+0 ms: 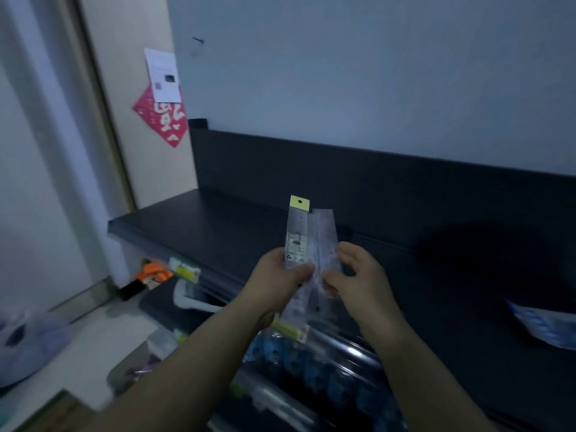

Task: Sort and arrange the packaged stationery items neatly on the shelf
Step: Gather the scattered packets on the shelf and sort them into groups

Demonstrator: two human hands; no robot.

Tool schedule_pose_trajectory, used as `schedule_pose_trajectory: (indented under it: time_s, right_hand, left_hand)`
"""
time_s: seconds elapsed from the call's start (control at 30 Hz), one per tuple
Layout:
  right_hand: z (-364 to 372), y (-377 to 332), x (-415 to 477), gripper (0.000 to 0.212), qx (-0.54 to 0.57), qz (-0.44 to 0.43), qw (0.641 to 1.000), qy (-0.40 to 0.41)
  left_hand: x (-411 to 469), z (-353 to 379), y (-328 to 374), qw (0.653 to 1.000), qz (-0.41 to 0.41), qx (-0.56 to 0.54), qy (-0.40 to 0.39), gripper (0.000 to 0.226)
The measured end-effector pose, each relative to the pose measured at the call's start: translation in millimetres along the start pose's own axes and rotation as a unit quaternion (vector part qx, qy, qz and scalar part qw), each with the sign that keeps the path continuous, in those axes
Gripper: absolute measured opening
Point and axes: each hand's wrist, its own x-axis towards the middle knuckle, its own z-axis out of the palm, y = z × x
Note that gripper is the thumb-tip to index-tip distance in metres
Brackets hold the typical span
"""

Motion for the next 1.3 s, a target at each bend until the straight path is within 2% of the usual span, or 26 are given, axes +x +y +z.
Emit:
schedule_pose_trajectory:
  time_s: [0.23,0.4,0.57,0.77,0.9,1.1,1.3]
  right_hand:
    - [88.2,-3.9,37.3,0.054,-0.024,-0.011,0.999,-0.039]
    - [126.6,-4.9,76.7,0.051,-0.027,-0.013,0.997,-0.066]
    - [155.3,-14.2,132.2,0.059,-0.047,-0.015,0.993,-0.110]
    - [190.0,-28.0,189.7,0.056,-0.035,-0.008,0.988,-0.149]
    - [221.1,-29.4,214.9,0.058,-0.048,-0.007,0.984,-0.171]
    - [276.4,-27.0,253.0,0.052,-0.077,-0.023,0.982,-0.169]
    - [323.9,-21.7,284.4,0.055,-0.063,0.005,0.986,-0.154]
  left_hand:
    - [27.4,-85.7,2.6,0.999,-0.001,0.031,0.030,0.022]
    - [61.0,-118.3,3.0,0.998,-0.017,0.036,0.048,0.020]
    - [100.8,-152.4,18.2,0.996,-0.005,0.072,0.058,0.019]
    - [150.8,-181.9,30.7,0.992,0.014,0.086,0.096,0.011]
    - [174.8,-208.3,29.2,0.990,0.013,0.082,0.116,0.017]
    - [212.6,-253.2,26.2,0.987,0.010,0.078,0.140,0.018]
    - [255.1,-298.1,22.2,0.981,0.000,0.119,0.156,0.025]
